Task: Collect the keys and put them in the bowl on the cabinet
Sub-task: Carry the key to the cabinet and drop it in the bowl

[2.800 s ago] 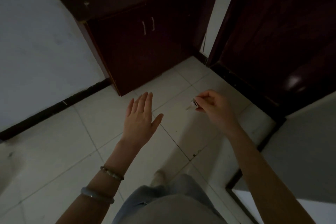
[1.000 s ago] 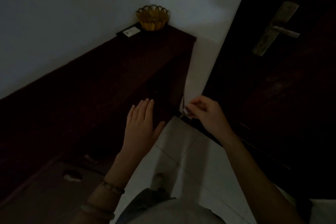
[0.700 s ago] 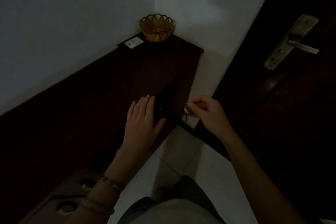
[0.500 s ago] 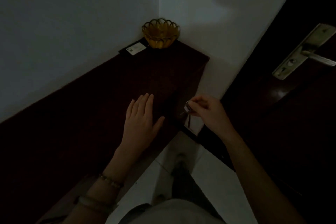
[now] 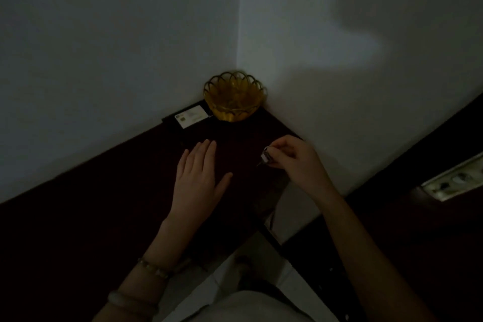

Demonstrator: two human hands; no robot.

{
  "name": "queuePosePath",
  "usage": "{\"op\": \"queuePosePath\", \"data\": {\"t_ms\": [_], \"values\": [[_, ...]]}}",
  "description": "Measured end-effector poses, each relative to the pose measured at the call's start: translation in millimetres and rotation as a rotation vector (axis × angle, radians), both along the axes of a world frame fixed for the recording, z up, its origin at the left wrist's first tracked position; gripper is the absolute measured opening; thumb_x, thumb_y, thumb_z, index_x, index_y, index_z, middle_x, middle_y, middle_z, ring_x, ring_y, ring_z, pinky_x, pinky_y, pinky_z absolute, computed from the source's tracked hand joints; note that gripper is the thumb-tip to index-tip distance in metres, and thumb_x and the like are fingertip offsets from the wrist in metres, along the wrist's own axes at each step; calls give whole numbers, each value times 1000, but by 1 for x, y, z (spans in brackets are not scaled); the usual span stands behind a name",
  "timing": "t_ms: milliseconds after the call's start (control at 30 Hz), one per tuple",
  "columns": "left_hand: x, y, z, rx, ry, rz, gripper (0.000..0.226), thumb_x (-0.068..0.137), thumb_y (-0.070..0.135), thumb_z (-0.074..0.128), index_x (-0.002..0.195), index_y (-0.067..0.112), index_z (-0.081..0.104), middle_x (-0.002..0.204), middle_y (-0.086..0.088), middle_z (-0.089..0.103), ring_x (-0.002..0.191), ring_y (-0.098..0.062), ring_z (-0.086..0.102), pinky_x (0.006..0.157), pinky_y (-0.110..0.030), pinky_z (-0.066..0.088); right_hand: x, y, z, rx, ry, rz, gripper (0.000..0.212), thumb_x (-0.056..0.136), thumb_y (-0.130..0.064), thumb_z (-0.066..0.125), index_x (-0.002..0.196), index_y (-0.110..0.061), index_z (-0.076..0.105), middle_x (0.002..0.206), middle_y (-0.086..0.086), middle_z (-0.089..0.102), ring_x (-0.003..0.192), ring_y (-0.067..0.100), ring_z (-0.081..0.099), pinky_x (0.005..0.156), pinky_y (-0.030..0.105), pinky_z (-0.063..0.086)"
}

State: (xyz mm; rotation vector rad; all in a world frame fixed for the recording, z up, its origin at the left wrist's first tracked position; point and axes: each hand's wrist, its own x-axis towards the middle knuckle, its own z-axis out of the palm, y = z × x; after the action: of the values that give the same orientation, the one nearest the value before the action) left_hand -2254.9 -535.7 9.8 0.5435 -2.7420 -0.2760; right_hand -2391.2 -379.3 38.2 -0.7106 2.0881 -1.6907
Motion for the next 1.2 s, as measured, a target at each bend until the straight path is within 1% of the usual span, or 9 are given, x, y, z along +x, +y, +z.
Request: {"op": "queuePosePath", "data": {"t_ms": [167,267,500,667,800,900,967,1033,1200], "values": [[-39,-11,0,4,21,91,67,83,37,61,134,1,37,137,-20,46,129,-32,40,110,-47,24,-60,-30,8,-26,-6,56,24,84,-11,62,70,-29,66,70,-5,70,76,16,69,75,37,58],[-51,-18,-2,15,12,154,67,83,37,62,134,1,37,137,-21,46,129,-32,40,110,-48,25,-85,-51,11,-27,-1,108,12,85,-10,60,77,-18,64,80,4,68,81,17,68,76,33,58],[-61,-36,-3,8,-25,242,67,84,39,60,134,0,36,138,-21,45,129,-32,40,111,-48,26,-133,-106,11,-19,-40,147,8,87,-6,56,88,1,59,88,16,64,86,25,66,74,31,59],[-67,-47,-1,-5,-35,249,68,84,39,60,135,0,35,138,-21,45,129,-32,41,110,-48,27,-164,-149,-2,94,-8,158,5,89,-5,52,89,-4,57,96,13,59,92,23,61,72,28,57],[-70,-56,0,-1,-27,245,67,84,38,59,135,0,36,137,-21,46,129,-32,41,110,-49,27,-180,-171,-15,246,11,219,10,89,-3,51,82,-7,57,91,11,58,90,25,61,77,40,57],[-72,-60,0,7,-26,251,66,85,39,57,134,0,37,137,-20,47,129,-31,40,111,-47,24,-184,-180,-21,369,58,291,16,89,-4,50,77,-11,59,90,12,60,86,24,61,73,38,56],[-72,-62,-1,11,-33,249,66,86,39,56,135,0,36,137,-20,46,130,-31,40,111,-46,22,-188,-184,-24,449,142,324,13,88,-6,51,81,-12,61,94,10,61,89,22,60,73,33,51],[-73,-64,-2,15,-42,245,66,86,39,55,135,0,35,138,-20,45,130,-31,39,111,-46,22,-192,-186,-28,487,191,320,12,86,-5,52,88,-10,63,103,11,63,98,21,57,78,29,44],[-72,-65,-1,15,-57,231,66,86,39,55,136,1,34,139,-20,45,131,-31,38,112,-47,24,-198,-188,-34,561,225,300,23,85,-1,50,104,-7,62,124,15,58,115,25,51,84,24,37]]}}
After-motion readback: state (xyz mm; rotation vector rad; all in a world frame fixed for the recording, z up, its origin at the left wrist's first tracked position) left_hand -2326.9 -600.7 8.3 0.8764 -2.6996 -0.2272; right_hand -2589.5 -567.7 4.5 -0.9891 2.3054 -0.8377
